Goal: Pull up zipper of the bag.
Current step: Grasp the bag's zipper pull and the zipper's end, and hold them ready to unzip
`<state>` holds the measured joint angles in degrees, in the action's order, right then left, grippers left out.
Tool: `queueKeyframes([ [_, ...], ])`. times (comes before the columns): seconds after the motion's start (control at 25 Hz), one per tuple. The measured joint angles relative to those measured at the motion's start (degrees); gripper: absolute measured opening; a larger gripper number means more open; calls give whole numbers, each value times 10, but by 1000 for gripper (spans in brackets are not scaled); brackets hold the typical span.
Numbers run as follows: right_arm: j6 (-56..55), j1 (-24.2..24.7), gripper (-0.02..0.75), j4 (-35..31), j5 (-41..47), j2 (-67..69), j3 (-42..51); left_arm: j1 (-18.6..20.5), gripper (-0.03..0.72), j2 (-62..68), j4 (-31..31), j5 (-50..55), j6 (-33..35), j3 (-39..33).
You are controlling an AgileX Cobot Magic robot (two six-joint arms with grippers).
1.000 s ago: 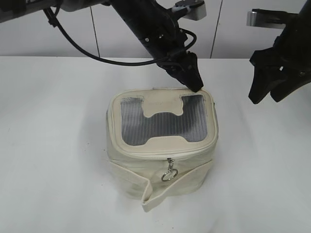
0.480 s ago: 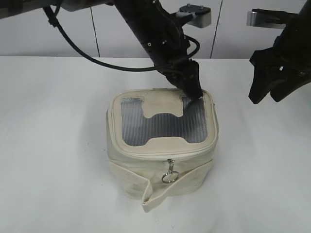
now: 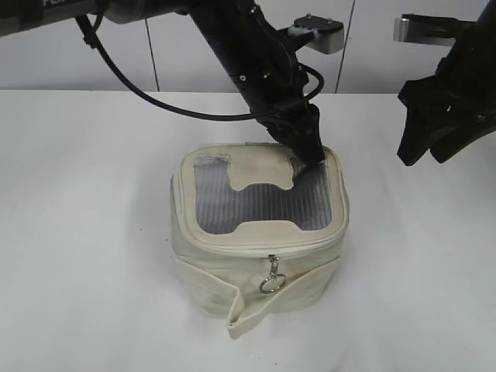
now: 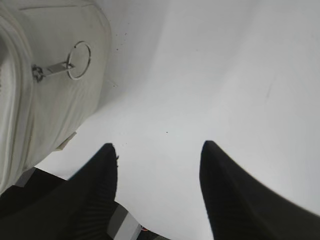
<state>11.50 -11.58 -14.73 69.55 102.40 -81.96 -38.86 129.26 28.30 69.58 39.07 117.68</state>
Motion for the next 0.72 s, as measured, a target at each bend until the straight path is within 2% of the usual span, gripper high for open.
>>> queueKeyframes([
  [0.08, 0, 0, 422, 0, 0, 0, 0, 0, 240, 4, -3, -1, 0, 0],
  [0.16, 0, 0, 420, 0, 0, 0, 0, 0, 113, 5, -13, -2, -1, 0],
  [0.2, 0, 0, 420, 0, 0, 0, 0, 0, 79, 5, -15, -2, -2, 0],
  [0.72, 65, 0, 420, -66, 0, 0, 0, -1, 77, -4, -13, 0, -2, -3],
])
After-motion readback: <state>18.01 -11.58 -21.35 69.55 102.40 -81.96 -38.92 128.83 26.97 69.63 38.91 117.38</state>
